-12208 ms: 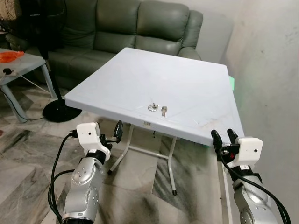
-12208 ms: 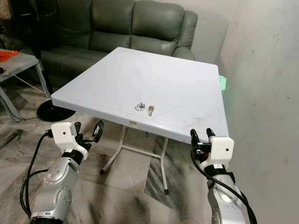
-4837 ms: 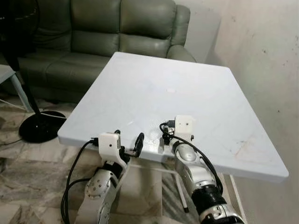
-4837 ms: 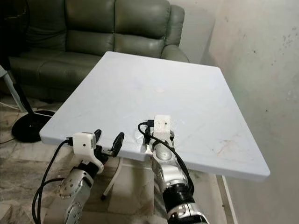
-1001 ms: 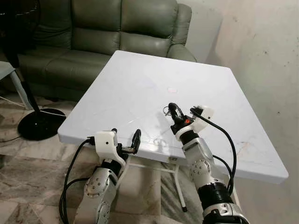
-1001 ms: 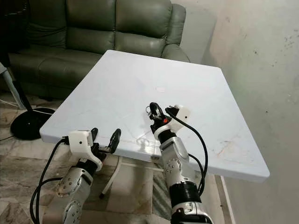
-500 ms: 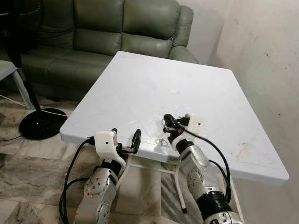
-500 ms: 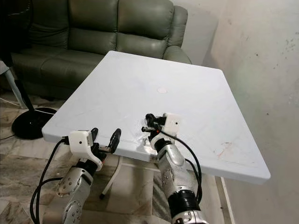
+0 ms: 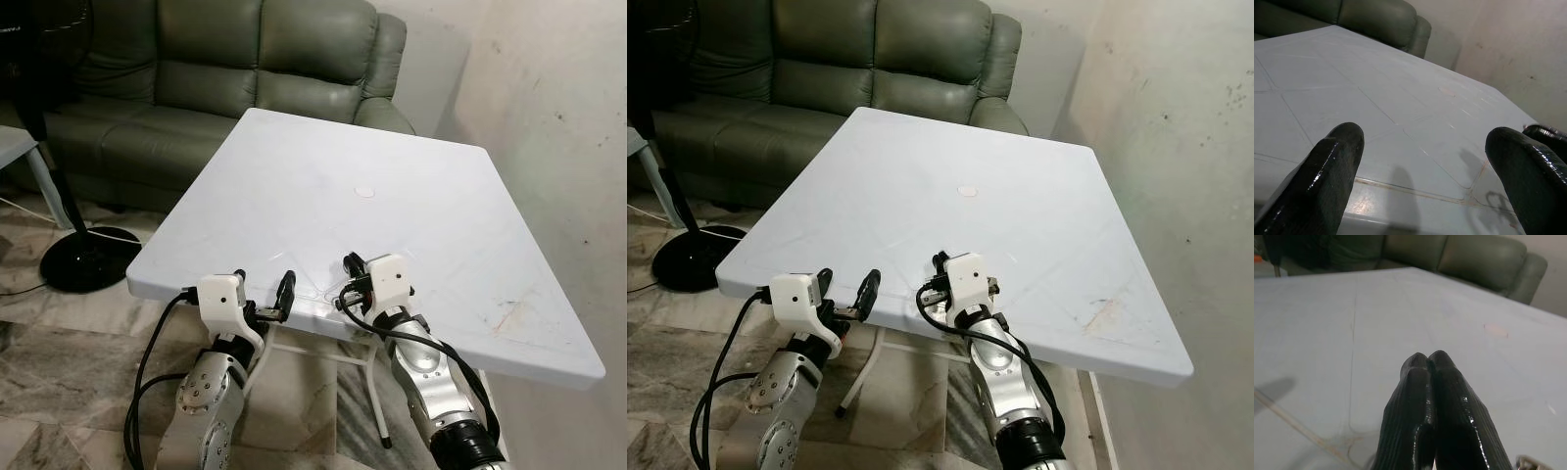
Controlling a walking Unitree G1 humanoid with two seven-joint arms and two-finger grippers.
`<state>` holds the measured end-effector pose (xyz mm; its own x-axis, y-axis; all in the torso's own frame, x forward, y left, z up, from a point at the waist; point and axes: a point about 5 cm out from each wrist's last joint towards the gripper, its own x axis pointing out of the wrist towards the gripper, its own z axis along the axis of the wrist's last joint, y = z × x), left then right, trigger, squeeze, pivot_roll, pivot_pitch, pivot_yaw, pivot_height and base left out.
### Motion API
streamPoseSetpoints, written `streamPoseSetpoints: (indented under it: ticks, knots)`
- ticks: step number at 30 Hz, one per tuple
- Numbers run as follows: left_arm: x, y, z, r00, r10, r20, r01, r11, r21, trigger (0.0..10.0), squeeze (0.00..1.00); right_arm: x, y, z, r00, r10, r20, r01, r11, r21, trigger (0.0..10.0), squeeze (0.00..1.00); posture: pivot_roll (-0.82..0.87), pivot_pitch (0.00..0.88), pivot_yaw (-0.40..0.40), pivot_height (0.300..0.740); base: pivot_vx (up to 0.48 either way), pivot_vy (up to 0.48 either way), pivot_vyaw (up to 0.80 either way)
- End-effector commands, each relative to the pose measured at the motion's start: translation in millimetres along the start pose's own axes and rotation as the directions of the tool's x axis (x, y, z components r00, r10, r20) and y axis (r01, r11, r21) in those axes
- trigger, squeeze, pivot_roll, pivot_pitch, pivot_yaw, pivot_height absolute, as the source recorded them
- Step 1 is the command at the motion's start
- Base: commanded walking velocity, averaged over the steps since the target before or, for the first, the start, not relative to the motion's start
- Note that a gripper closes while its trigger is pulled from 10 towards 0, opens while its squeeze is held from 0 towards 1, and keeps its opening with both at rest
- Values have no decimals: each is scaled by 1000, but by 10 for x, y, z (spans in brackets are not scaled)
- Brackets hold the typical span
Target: Hang keys on a hook
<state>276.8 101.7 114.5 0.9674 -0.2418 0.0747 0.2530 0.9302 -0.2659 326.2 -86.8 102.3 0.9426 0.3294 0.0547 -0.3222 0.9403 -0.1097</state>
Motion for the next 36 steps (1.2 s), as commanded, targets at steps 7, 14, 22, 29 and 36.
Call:
streamPoseSetpoints:
  ticks: [7,14,22,29,36]
  knots:
    - [35,-139,15,1000,-7,16,8,999,-52,10000,0,5,1,3,998,-51,-34,52,998,43,10000,941,48,48,-137,740,0,0,0]
    - [31,-133,18,1000,-1,18,2,998,-58,10000,0,3,-36,14,997,-69,-37,69,997,18,10000,1000,47,55,-142,740,0,0,0]
    - [34,-136,19,1000,2,19,-1,998,-62,10000,0,10,-59,10,995,-76,-66,78,997,25,10000,0,46,57,-142,740,0,0,0]
    - [34,-135,18,1000,2,17,0,998,-64,10000,0,61,7,17,989,-92,-112,97,995,35,10000,0,43,60,-139,740,0,0,0]
    - [36,-138,20,1000,-2,16,3,998,-64,10000,0,164,72,14,972,-146,-184,158,986,54,10000,0,44,61,-138,740,0,0,0]
